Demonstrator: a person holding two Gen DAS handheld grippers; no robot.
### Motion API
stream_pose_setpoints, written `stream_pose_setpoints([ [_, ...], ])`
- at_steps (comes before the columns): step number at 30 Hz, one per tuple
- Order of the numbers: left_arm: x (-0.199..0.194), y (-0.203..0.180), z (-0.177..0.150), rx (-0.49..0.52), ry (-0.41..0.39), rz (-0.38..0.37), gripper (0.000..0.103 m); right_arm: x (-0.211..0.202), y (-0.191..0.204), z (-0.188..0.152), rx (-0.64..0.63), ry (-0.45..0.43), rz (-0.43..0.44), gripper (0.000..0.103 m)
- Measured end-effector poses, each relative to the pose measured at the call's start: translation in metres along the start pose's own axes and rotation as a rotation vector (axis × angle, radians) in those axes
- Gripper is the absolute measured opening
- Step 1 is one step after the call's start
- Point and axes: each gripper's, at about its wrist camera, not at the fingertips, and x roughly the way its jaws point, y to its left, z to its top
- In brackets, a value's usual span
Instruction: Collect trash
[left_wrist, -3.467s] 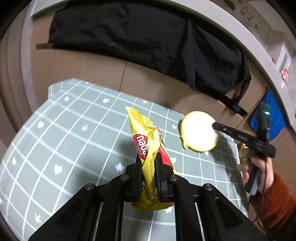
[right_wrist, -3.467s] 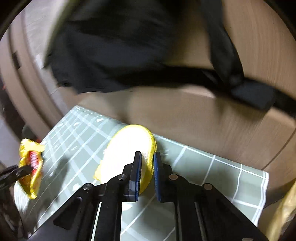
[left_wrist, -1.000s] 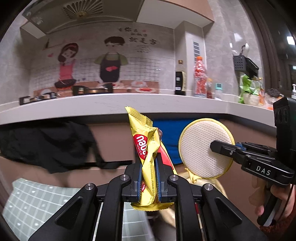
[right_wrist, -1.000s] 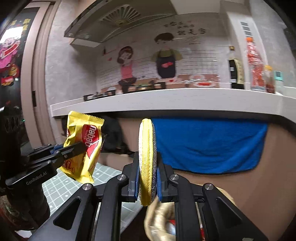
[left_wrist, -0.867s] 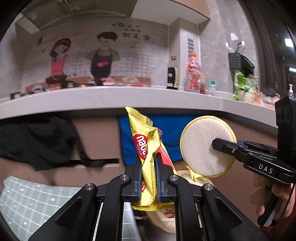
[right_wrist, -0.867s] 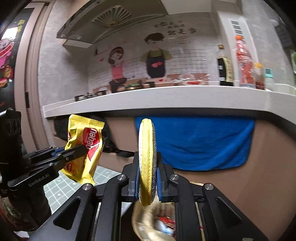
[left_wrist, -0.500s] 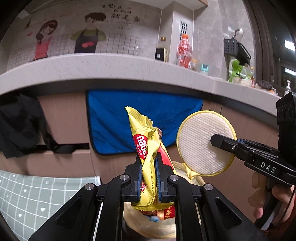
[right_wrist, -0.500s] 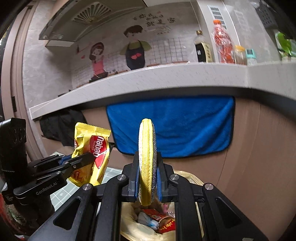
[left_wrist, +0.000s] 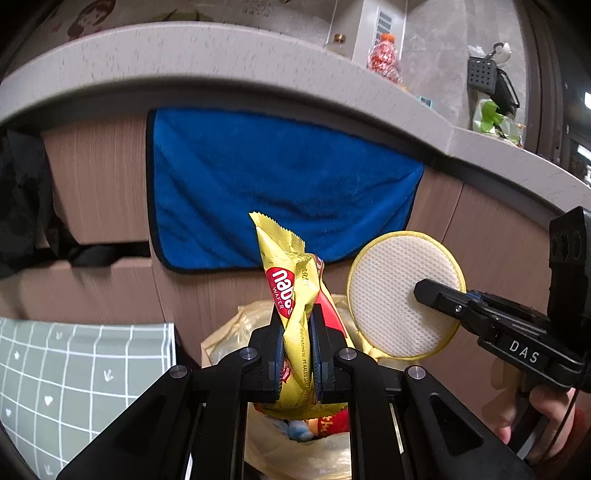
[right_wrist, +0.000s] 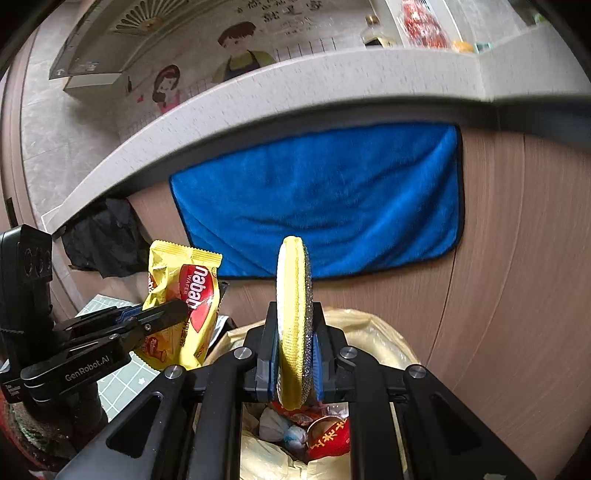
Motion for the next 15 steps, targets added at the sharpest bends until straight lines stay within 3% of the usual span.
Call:
stream_pose_setpoints([
  [4,0.011,0.004,-0.005,-0.019,0.028,-0.019,0.013,0.007,-0.004,-0.006,0.017,0.02,-0.008,0.016],
  [5,0.013,0.006,-0.005,-0.027,0.034,-0.035,0.018,0.008,-0.005,-0.008,0.023,0.022,-0.009,0.019],
  [6,0.016,0.007,-0.005,-0.04,0.045,-0.054,0.03,0.01,-0.006,-0.008,0.028,0.024,-0.009,0.023],
  [7,0.018,0.009,-0.005,-0.051,0.051,-0.063,0.039,0.01,-0.007,-0.009,0.03,0.026,-0.013,0.034],
  [8,0.019,0.011,-0.005,-0.071,0.056,-0.071,0.06,0.011,-0.008,-0.01,0.032,0.027,-0.025,0.04],
  [9,0.019,0.013,-0.005,-0.081,0.054,-0.07,0.069,0.011,-0.009,-0.011,0.033,0.027,-0.034,0.041],
  [15,-0.003,0.023,-0.009,-0.097,0.046,0.049,0.069,0.003,-0.005,-0.019,0.04,0.038,-0.063,0.041],
])
